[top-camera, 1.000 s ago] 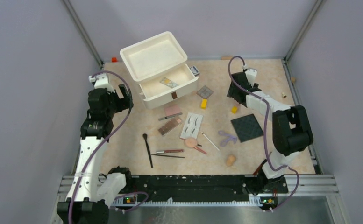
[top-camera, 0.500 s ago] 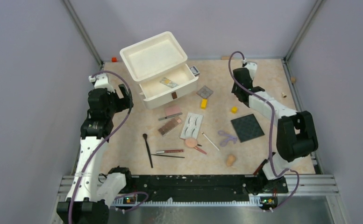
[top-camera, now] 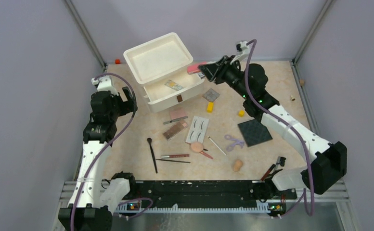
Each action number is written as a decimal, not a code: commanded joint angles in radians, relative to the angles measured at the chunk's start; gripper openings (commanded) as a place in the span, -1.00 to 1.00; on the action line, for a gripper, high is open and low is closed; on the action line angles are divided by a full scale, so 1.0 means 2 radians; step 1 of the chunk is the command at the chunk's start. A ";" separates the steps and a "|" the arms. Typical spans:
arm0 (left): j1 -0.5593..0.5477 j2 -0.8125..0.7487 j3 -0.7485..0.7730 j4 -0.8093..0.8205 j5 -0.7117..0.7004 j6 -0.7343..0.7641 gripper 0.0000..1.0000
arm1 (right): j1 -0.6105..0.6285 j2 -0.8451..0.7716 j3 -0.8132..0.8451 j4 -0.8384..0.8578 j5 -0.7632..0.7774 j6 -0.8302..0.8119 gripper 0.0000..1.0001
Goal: Organize the makeup
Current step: Pick up the makeup from the center of the board, then place the makeup in the drawer.
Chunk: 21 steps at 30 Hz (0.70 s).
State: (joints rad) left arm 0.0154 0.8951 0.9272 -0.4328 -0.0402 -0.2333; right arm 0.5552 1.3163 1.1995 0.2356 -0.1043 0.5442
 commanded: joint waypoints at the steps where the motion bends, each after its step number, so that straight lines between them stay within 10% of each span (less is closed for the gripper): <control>1: 0.003 0.000 -0.001 0.022 0.010 0.001 0.98 | 0.043 0.060 0.039 0.048 -0.071 0.041 -0.67; 13: 0.003 -0.006 -0.001 0.021 0.001 0.002 0.98 | 0.097 0.216 0.144 0.030 -0.015 0.119 -0.65; 21: 0.003 -0.009 -0.001 0.020 -0.003 0.002 0.98 | 0.106 0.264 0.222 -0.068 0.012 0.084 -0.04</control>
State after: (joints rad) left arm 0.0174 0.8948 0.9272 -0.4332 -0.0414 -0.2333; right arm 0.7574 1.8309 1.5372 0.1528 -0.1184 0.7517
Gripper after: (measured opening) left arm 0.989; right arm 0.423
